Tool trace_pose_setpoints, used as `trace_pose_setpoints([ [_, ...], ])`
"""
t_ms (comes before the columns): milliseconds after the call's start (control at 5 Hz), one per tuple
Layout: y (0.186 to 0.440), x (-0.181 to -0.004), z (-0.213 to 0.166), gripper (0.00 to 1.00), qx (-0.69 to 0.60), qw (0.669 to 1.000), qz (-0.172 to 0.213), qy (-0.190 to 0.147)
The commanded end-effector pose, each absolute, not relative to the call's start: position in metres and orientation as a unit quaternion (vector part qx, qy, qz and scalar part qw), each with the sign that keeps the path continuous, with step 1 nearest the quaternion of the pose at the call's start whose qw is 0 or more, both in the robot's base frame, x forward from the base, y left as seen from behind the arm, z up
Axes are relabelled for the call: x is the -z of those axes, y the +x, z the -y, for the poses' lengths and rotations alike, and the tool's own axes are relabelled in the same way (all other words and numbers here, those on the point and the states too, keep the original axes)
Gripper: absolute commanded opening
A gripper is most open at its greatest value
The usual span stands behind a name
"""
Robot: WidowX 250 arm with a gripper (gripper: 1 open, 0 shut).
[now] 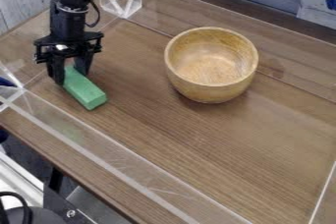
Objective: Put the green block in the brown bowl
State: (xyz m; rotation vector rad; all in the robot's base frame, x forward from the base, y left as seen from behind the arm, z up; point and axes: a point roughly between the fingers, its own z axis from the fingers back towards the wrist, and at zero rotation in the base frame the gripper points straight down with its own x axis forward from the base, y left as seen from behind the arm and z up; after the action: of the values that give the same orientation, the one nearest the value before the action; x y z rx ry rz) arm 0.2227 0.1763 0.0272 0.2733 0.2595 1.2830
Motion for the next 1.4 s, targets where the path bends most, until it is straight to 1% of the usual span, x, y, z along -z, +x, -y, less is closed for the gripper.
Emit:
trace_pose_setpoints([
  [0,0.24,-0.064,-0.175,0.0,-0.584,0.801,-0.075,0.112],
  [200,0.247,-0.076,-0.17,0.0,-0.568,0.813,-0.074,0.102],
  [1200,0.263,-0.105,-0.153,0.0,-0.512,0.853,-0.068,0.073],
])
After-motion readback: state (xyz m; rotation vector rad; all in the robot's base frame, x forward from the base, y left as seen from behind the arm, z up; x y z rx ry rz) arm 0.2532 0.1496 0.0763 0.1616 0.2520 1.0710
